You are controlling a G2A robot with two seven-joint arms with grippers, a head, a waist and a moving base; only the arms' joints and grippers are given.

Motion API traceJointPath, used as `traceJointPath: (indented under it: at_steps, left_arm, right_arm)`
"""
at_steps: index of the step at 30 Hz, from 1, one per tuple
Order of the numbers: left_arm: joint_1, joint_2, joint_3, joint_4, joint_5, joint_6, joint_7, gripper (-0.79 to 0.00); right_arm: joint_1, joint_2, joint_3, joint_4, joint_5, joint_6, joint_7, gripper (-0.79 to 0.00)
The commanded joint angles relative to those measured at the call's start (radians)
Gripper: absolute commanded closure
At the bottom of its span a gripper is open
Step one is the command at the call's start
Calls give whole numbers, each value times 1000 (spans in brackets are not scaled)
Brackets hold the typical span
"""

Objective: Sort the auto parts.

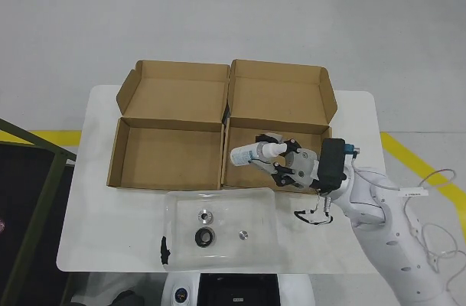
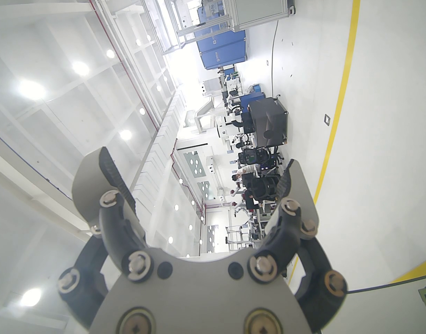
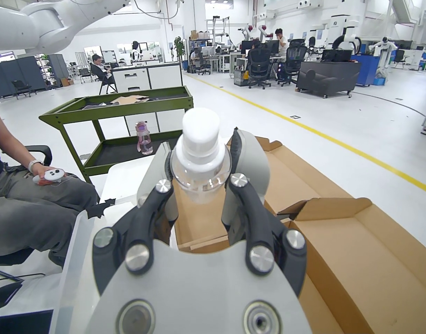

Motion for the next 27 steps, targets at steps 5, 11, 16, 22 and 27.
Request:
traceJointPath:
  at_steps: [5, 11, 16, 22, 27]
  left_arm:
    - [0, 0, 0, 0, 0, 0, 0, -785]
    - [0, 0, 0, 0, 0, 0, 0, -785]
    - [0, 0, 0, 0, 0, 0, 0, -785]
    - [0, 0, 0, 0, 0, 0, 0, -785]
    - [0, 0, 0, 0, 0, 0, 0, -785]
  right_arm:
    - [10, -2, 1, 20, 3, 14, 1, 0]
    - [44, -8, -22, 66, -16, 50, 19, 0]
    - [86, -17, -60, 117, -50, 91, 51, 0]
    - [145, -29, -108, 188, -96, 137, 86, 0]
    - [190, -38, -138, 246, -142, 171, 110, 0]
